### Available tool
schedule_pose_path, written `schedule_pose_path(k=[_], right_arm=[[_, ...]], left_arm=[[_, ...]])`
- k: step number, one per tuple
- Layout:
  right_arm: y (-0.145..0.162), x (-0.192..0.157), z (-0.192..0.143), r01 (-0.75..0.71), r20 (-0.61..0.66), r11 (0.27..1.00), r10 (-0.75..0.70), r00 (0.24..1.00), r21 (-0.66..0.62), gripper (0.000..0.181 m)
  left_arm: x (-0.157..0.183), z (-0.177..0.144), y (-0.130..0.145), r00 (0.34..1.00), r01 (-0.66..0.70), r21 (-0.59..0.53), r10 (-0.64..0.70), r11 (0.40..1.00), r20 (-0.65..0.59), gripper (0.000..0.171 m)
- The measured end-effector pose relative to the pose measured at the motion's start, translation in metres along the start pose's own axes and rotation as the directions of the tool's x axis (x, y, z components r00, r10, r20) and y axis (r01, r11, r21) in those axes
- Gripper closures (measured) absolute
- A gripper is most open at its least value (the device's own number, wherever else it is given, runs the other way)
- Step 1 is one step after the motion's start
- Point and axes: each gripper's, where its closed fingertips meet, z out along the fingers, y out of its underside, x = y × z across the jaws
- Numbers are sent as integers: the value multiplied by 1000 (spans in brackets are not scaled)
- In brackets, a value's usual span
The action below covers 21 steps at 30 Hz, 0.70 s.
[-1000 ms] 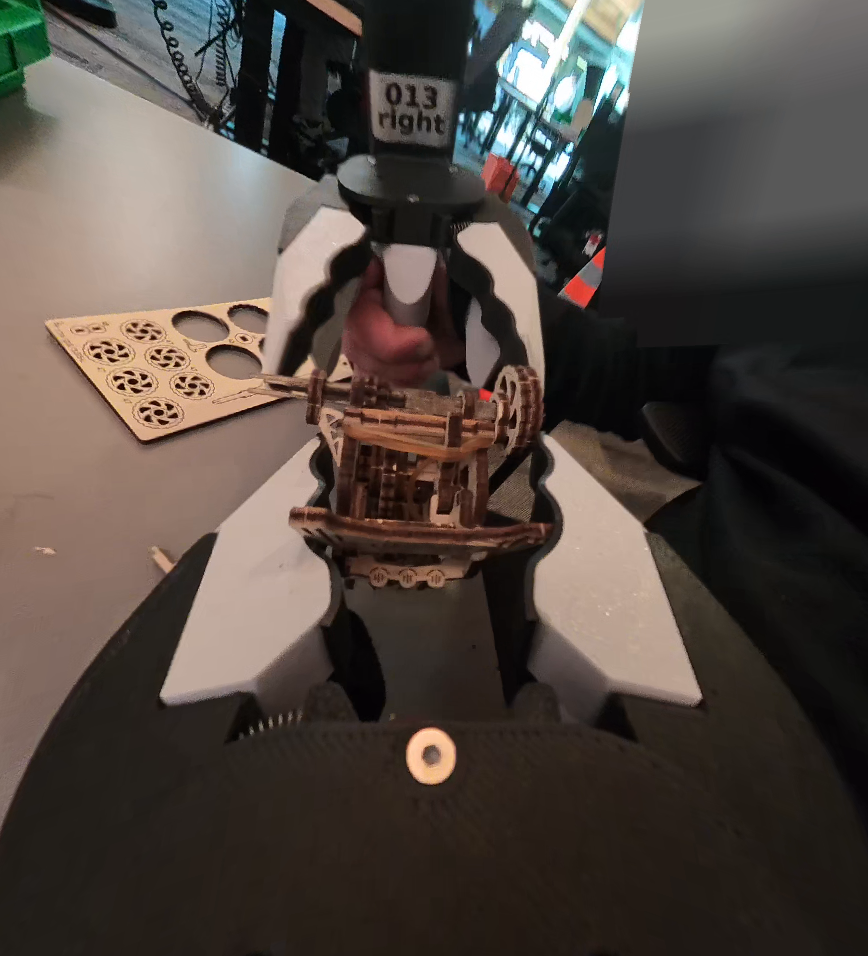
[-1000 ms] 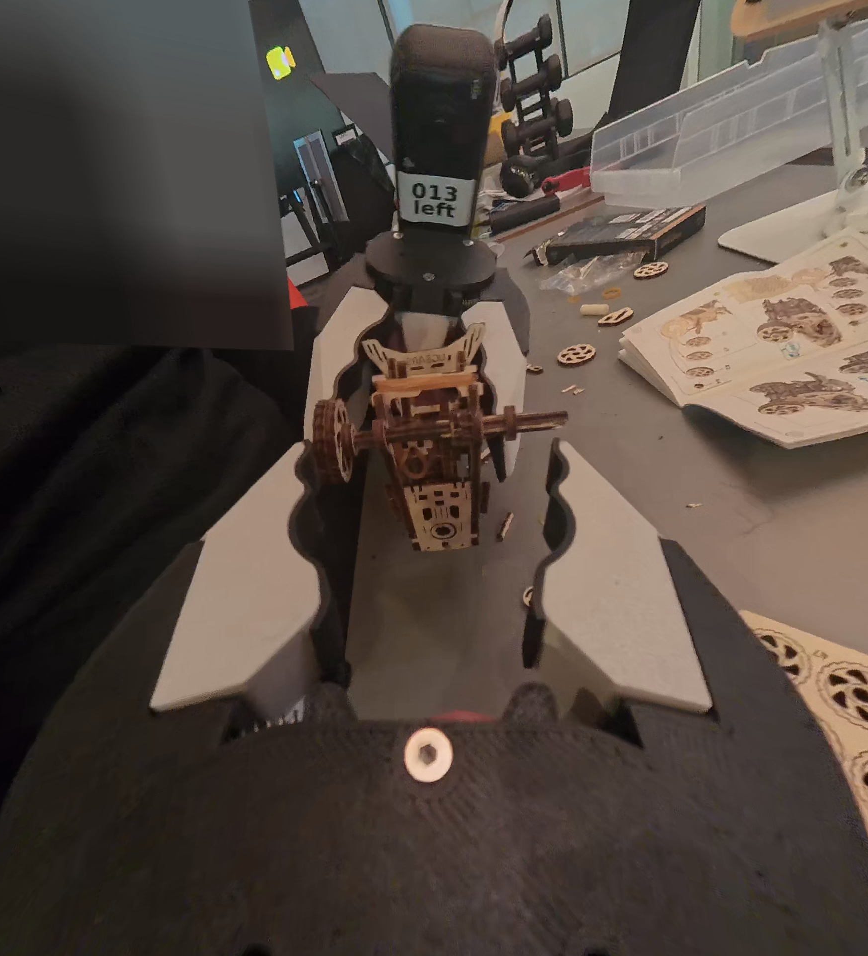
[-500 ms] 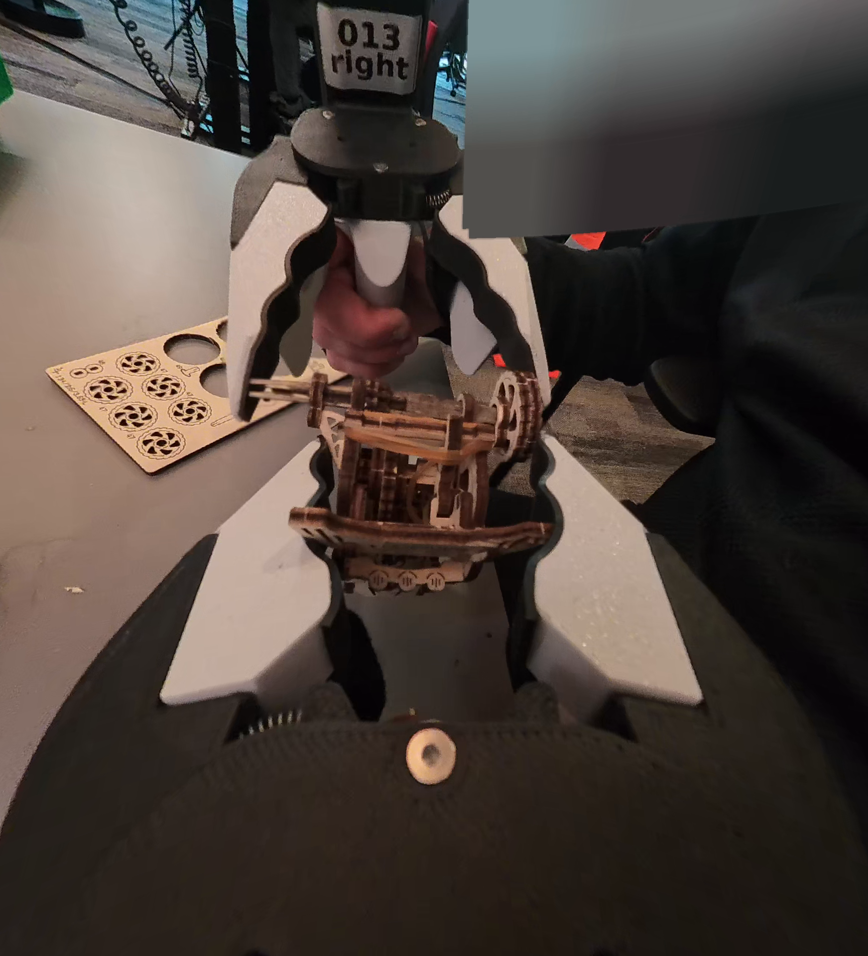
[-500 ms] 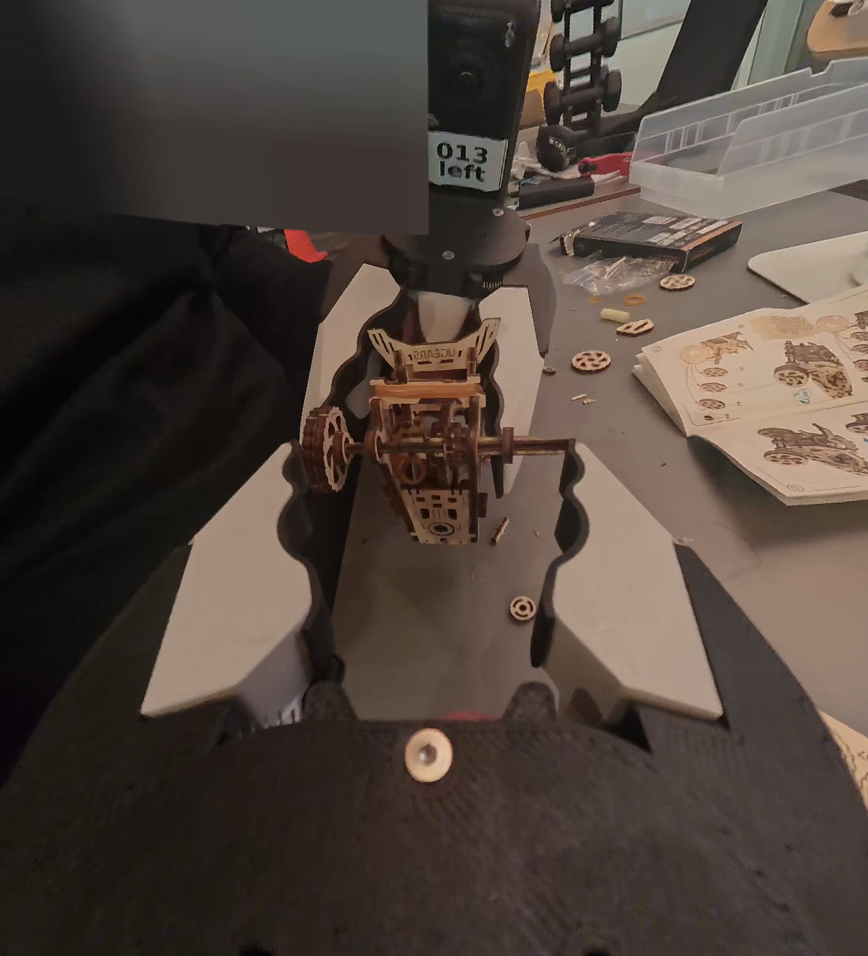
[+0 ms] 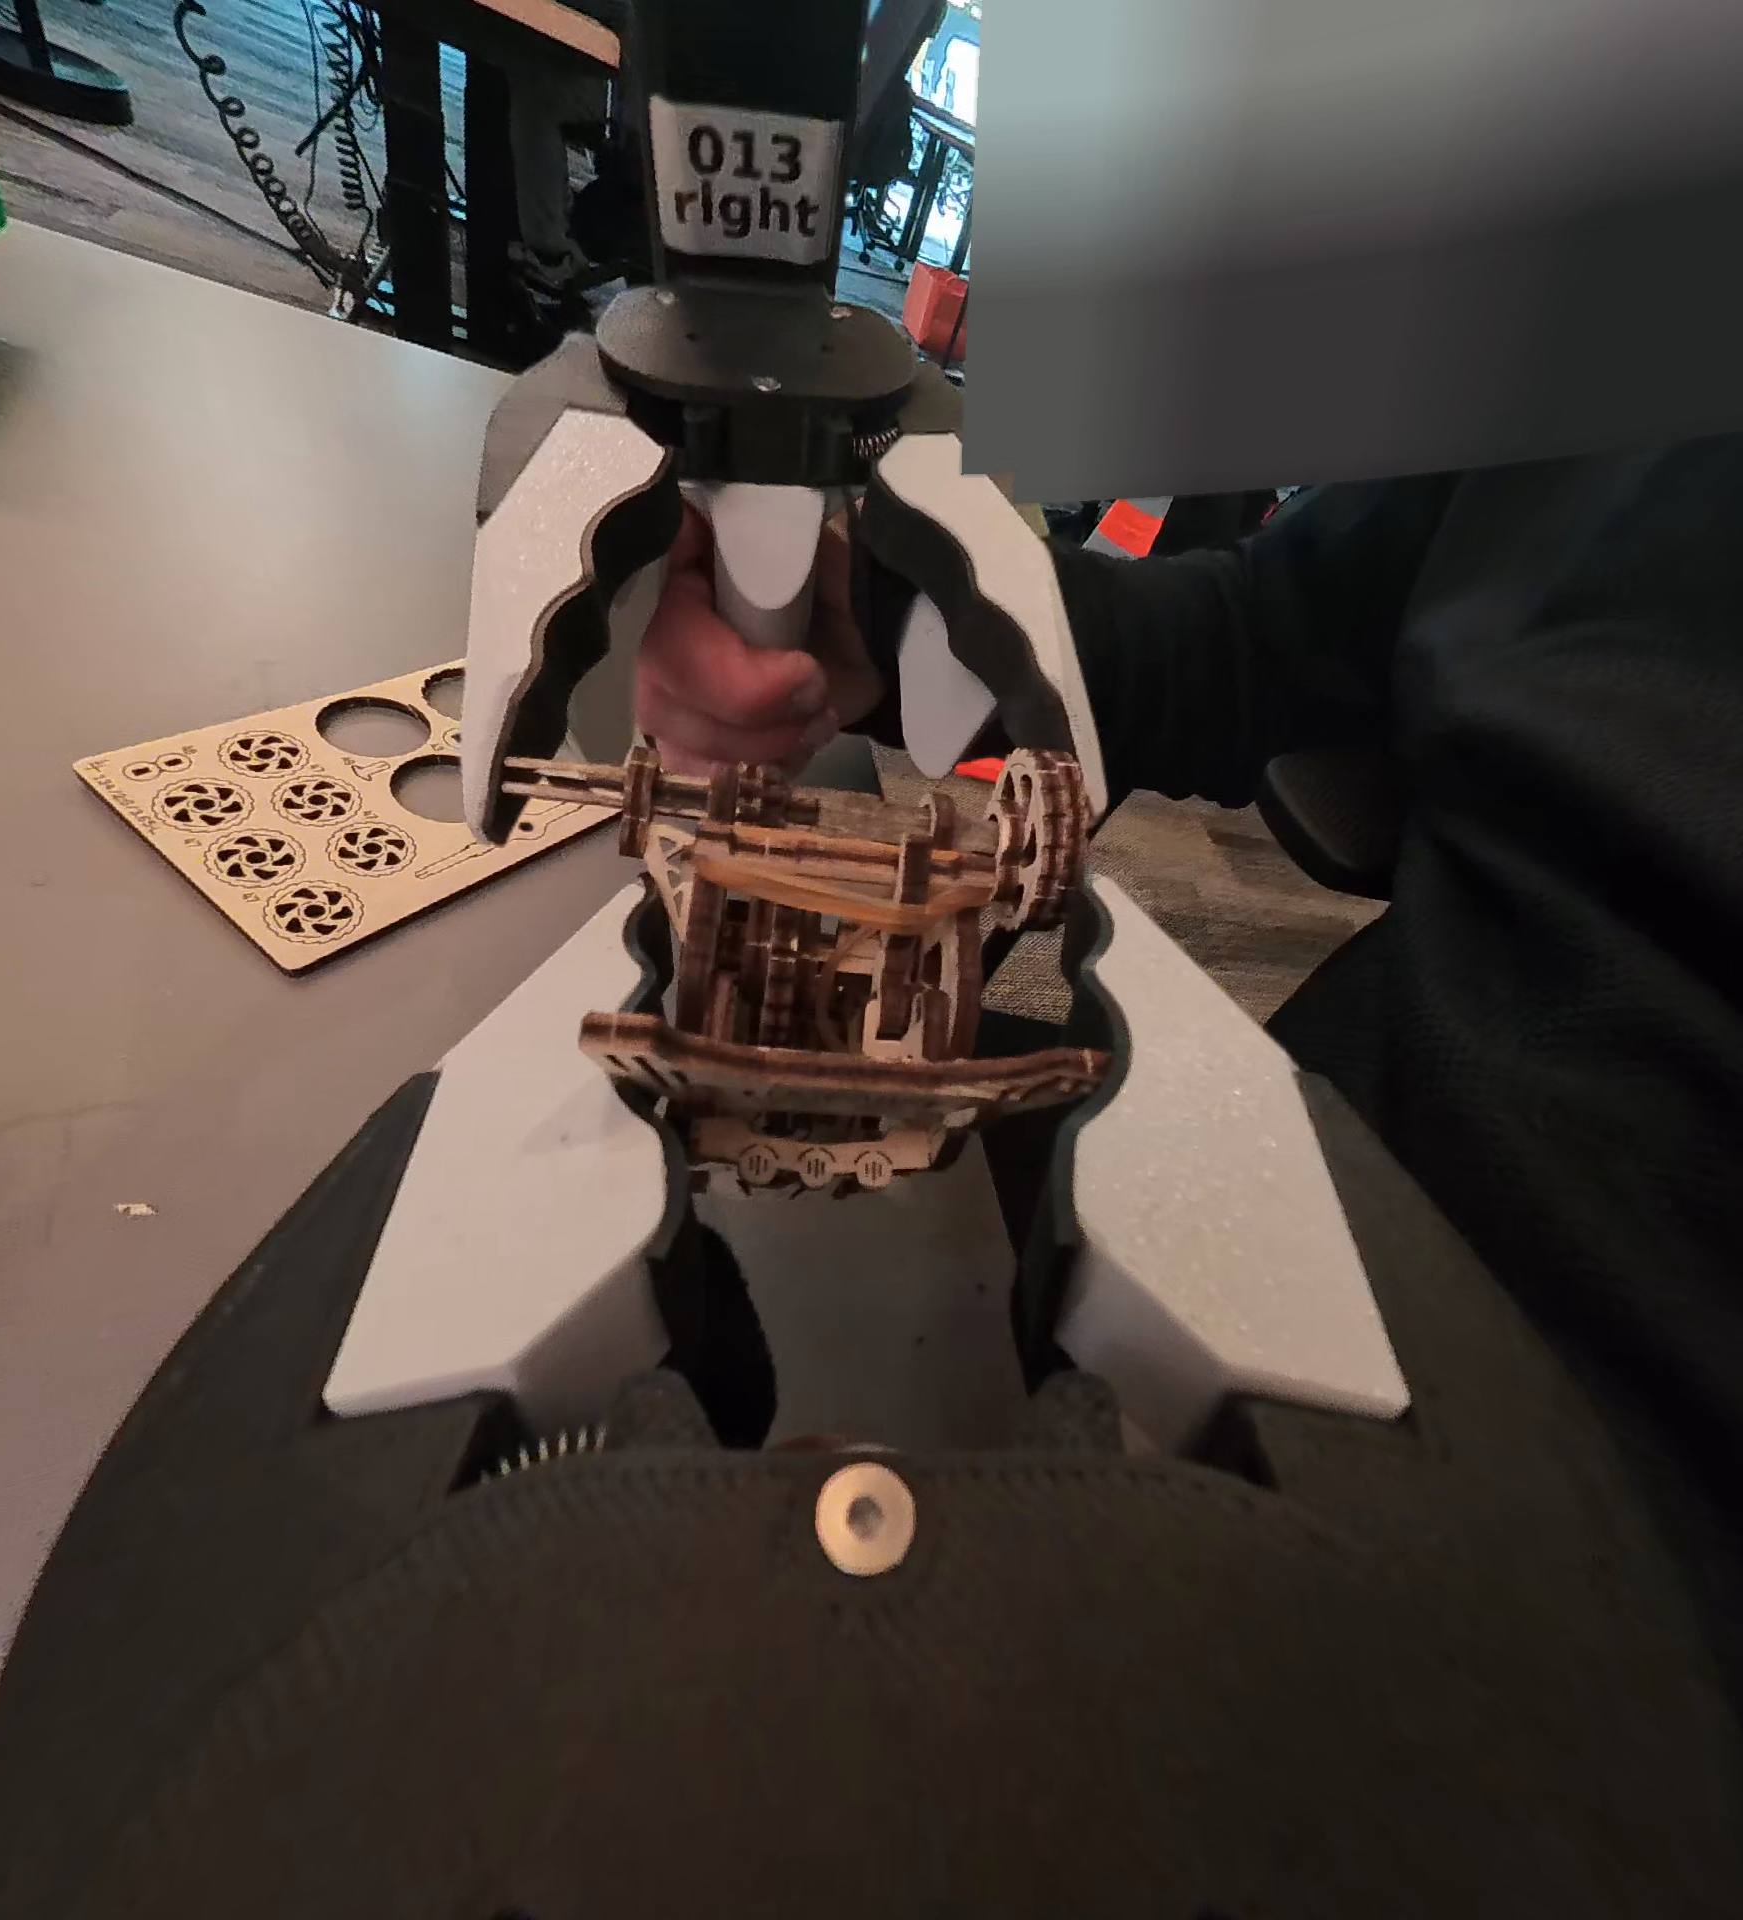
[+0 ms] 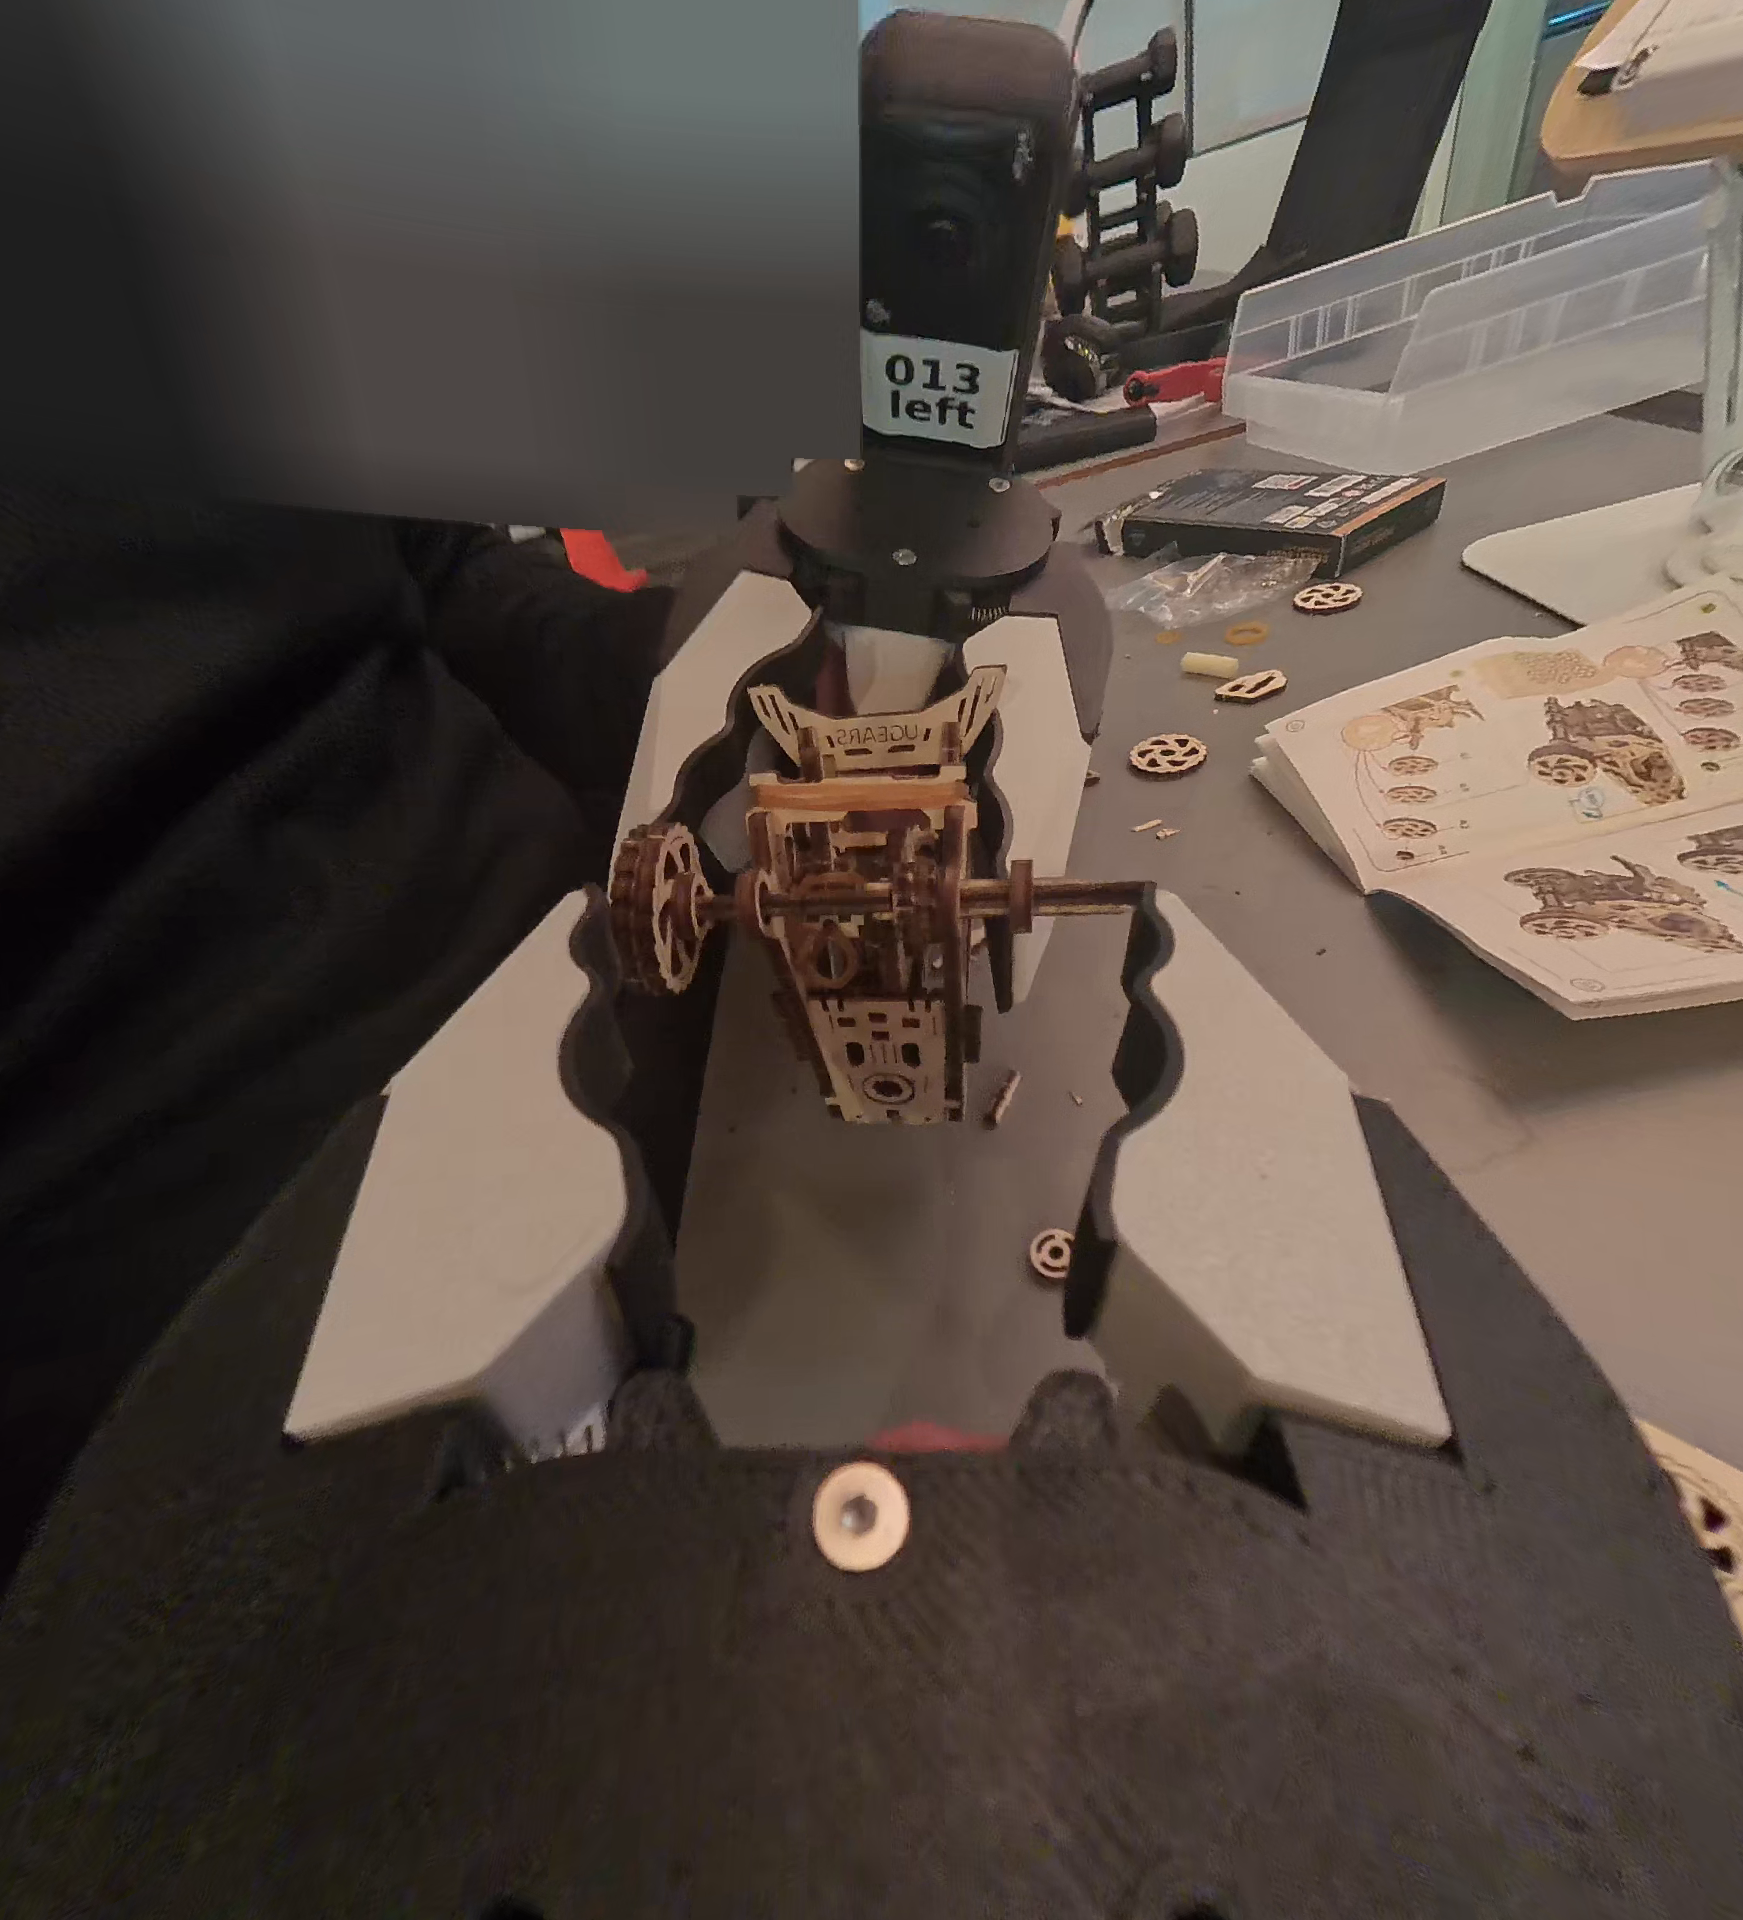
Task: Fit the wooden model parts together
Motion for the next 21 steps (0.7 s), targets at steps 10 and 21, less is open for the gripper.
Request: schedule_pose_path(k=[10,21], right_arm=[[15,11,6,-47,-45,998,45,998,-48,83],[45,11,3,78,-76,964,-100,992,-254,95]], left_arm=[[-11,-2,15,997,70,-81,-68,994,20,98],[-21,2,45,979,-77,-384,143,920,146,94]])
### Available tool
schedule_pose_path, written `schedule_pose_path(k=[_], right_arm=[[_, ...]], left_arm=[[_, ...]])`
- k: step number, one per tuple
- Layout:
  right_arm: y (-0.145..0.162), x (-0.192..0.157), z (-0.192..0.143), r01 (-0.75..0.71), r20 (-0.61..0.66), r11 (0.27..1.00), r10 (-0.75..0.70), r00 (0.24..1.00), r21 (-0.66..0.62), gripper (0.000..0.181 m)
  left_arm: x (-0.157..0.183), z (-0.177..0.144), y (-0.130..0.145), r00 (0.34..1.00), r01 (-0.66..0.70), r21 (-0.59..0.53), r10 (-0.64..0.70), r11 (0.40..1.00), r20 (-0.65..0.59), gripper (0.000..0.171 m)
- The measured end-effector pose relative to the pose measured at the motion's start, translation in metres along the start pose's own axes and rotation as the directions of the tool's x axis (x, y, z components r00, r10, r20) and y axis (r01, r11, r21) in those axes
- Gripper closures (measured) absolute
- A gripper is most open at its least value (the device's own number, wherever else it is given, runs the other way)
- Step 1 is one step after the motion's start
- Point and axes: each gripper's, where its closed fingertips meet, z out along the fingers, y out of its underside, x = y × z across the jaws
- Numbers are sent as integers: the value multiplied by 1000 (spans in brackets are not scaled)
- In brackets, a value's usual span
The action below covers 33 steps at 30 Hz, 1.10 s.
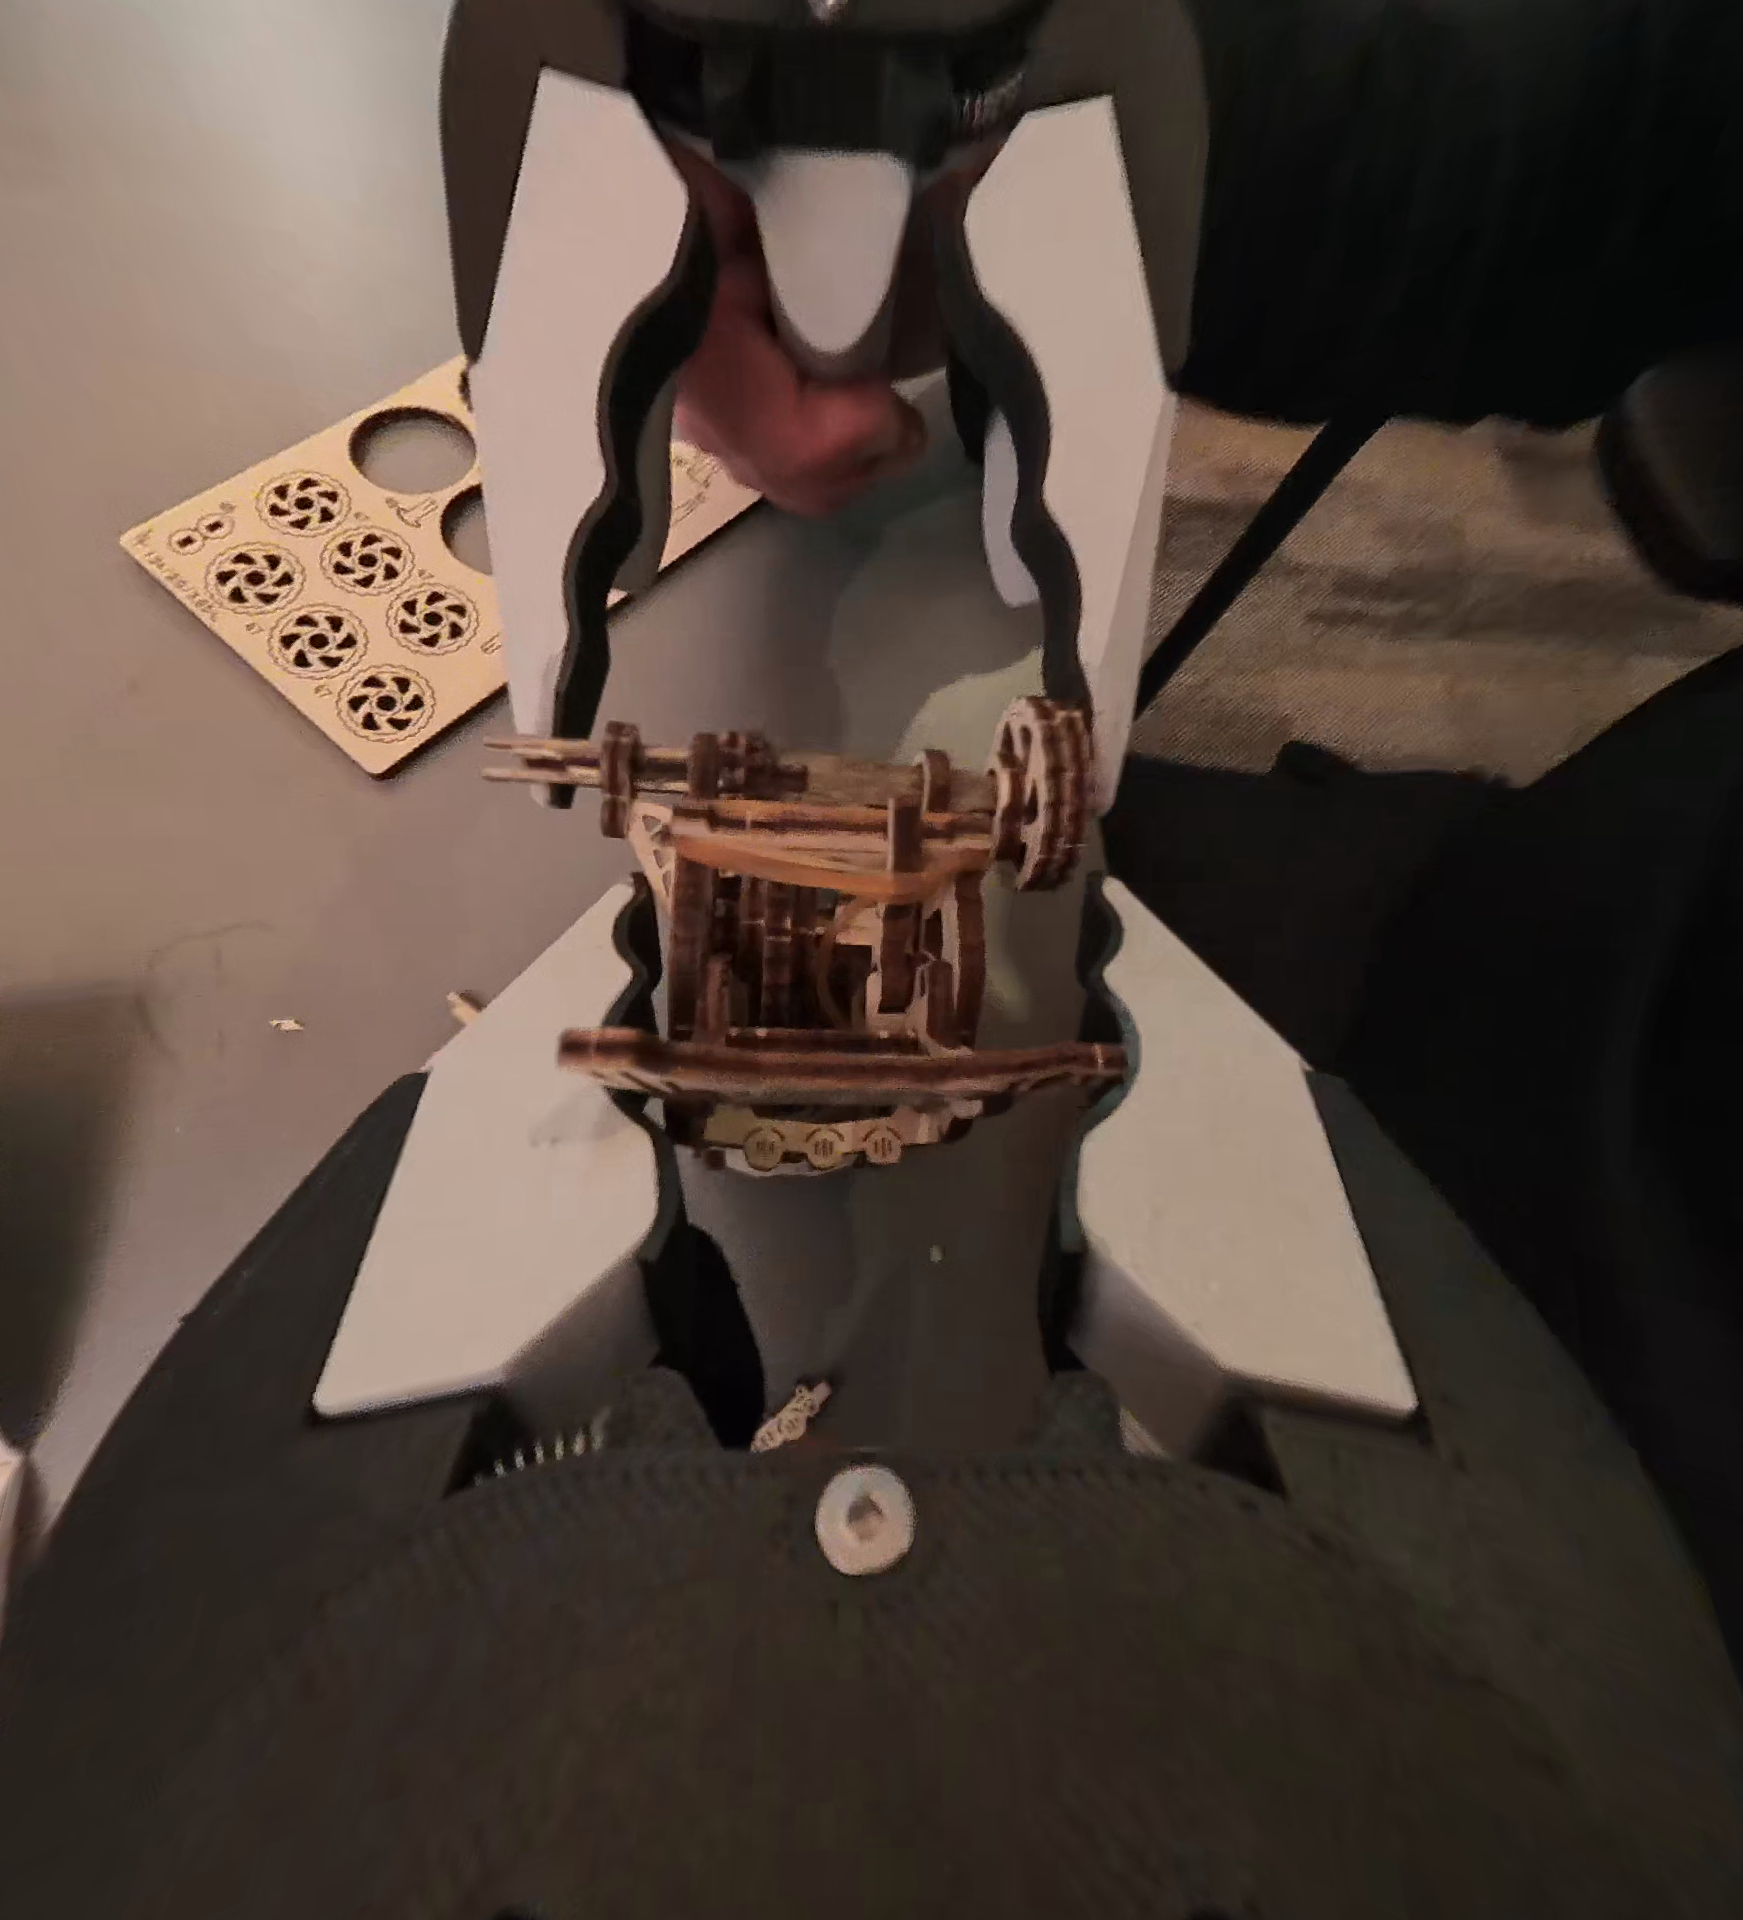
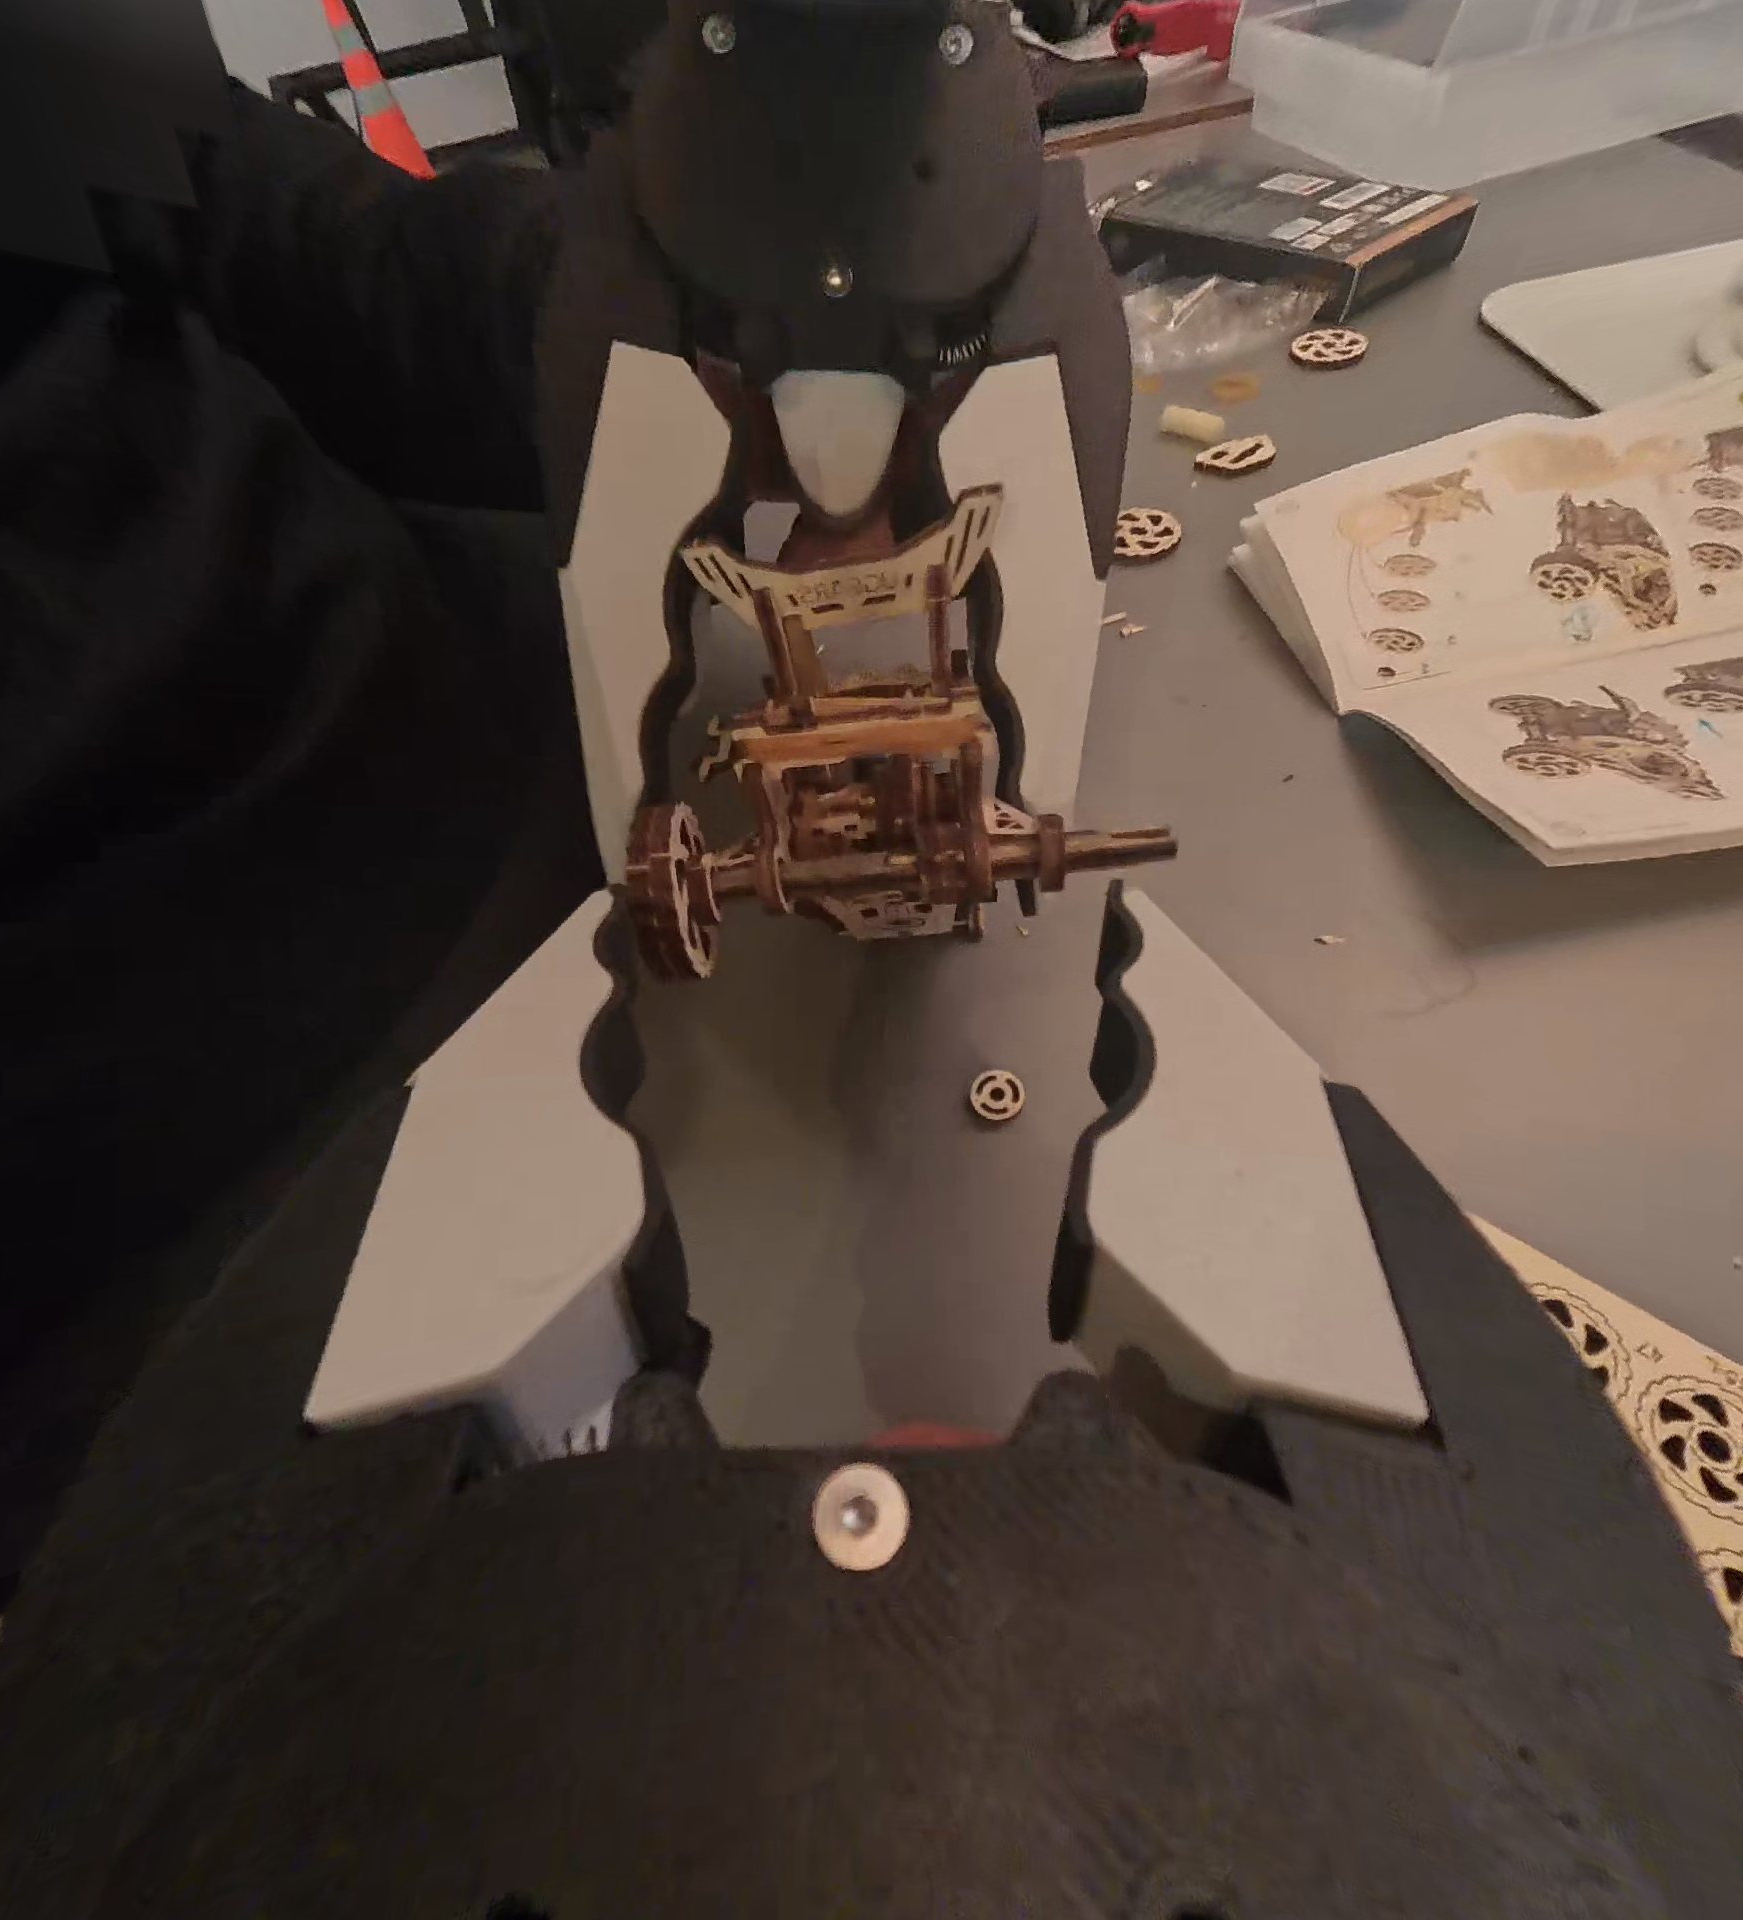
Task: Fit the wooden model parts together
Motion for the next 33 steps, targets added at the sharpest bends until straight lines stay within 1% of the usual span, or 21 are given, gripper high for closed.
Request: schedule_pose_path(k=[3,6,9,11,13,17,22,27,30,33], right_arm=[[13,-3,3,37,-16,997,-39,999,-74,94],[24,2,2,44,-47,990,-51,998,-135,82],[26,4,1,45,-47,987,-53,997,-153,72],[32,3,4,72,-32,980,-79,996,-188,72],[36,0,7,83,-10,974,-87,996,-211,79],[47,-1,10,86,13,965,-85,996,-249,79],[62,-4,14,109,42,933,-100,994,-342,80],[61,-3,15,112,46,933,-103,994,-341,81],[62,-3,16,135,38,928,-130,991,-348,81],[63,-3,16,139,33,925,-136,990,-353,81]], left_arm=[[1,9,8,998,-50,-51,52,997,38,95],[0,15,11,994,-86,-71,91,994,66,96],[2,20,14,993,-97,-88,103,991,60,97],[1,23,17,990,-116,-107,123,987,68,97],[0,26,19,990,-111,-105,119,988,74,98],[1,32,24,992,-104,-109,111,989,64,98],[3,42,33,993,-105,-110,111,988,49,96],[3,41,33,992,-107,-92,112,990,52,97],[3,41,34,991,-117,-96,123,988,52,97],[4,40,33,994,-100,-87,103,991,29,97]])
